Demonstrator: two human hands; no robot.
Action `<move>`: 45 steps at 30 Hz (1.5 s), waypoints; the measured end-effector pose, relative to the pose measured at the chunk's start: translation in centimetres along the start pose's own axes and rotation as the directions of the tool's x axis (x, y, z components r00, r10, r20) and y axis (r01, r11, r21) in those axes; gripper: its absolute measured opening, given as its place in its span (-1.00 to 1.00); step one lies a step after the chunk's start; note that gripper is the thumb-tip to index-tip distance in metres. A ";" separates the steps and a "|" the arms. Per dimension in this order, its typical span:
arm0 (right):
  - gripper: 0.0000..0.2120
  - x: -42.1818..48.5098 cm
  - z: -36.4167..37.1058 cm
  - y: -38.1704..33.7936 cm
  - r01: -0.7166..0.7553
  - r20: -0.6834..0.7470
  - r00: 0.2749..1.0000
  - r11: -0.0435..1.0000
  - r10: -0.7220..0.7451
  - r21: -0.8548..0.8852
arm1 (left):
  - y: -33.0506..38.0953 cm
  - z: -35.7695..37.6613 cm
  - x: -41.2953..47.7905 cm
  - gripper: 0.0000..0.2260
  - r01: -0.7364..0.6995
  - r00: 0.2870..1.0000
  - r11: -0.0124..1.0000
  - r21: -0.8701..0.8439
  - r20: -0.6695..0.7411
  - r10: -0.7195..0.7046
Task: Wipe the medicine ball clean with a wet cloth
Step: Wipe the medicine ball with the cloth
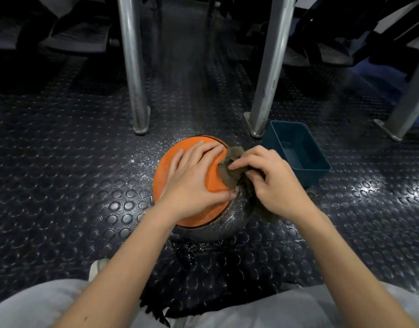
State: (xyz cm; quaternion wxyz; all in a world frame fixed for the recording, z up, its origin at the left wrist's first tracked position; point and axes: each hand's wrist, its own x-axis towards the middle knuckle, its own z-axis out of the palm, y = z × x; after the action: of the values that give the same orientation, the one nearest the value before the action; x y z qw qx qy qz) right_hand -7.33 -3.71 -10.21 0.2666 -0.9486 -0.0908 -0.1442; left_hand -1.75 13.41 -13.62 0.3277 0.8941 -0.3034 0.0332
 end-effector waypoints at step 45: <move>-0.54 0.5 -0.4 1.9 -0.037 -0.074 0.996 0.991 0.047 0.126 | -0.4 -0.5 0.3 -0.14 0.034 0.999 0.999 -0.042 0.024 -0.033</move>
State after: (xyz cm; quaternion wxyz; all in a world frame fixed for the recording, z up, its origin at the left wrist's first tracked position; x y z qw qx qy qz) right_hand -6.53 -5.46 -10.63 0.3316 -0.9255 -0.0693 -0.1691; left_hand -1.22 13.75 -13.35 0.3438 0.8922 -0.2926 0.0109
